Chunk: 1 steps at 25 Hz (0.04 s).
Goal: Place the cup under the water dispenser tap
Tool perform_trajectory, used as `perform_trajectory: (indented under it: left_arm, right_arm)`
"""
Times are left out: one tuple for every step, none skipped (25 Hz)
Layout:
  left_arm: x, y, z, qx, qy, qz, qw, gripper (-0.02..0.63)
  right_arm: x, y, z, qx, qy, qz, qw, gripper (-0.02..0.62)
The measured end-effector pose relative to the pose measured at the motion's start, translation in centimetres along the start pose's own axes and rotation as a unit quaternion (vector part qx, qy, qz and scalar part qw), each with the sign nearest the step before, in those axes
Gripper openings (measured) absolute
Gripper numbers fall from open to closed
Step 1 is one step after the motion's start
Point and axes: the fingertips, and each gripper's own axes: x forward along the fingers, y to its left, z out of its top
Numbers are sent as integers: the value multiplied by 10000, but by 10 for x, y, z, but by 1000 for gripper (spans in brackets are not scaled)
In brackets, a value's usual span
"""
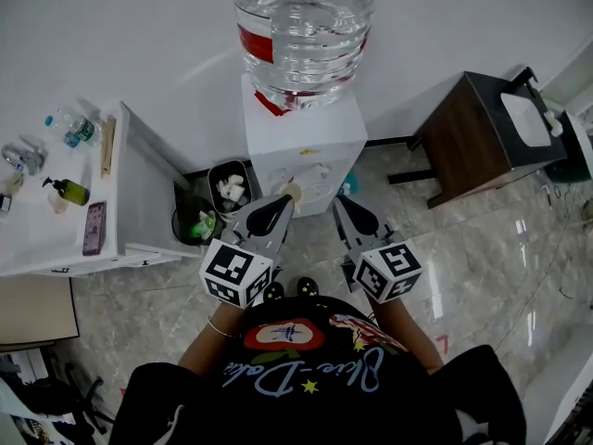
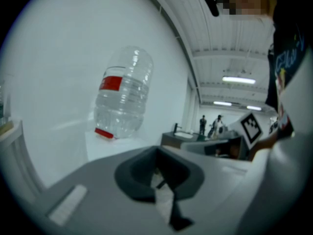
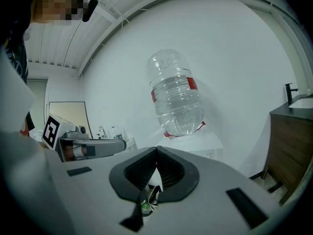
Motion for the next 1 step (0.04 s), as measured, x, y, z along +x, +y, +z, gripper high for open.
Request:
perform_trajectory:
  left_arm:
    - [1,0,0,4,0,1,10000,-12]
  right_arm:
    - [1,0,0,-7,-2,10,10000,14]
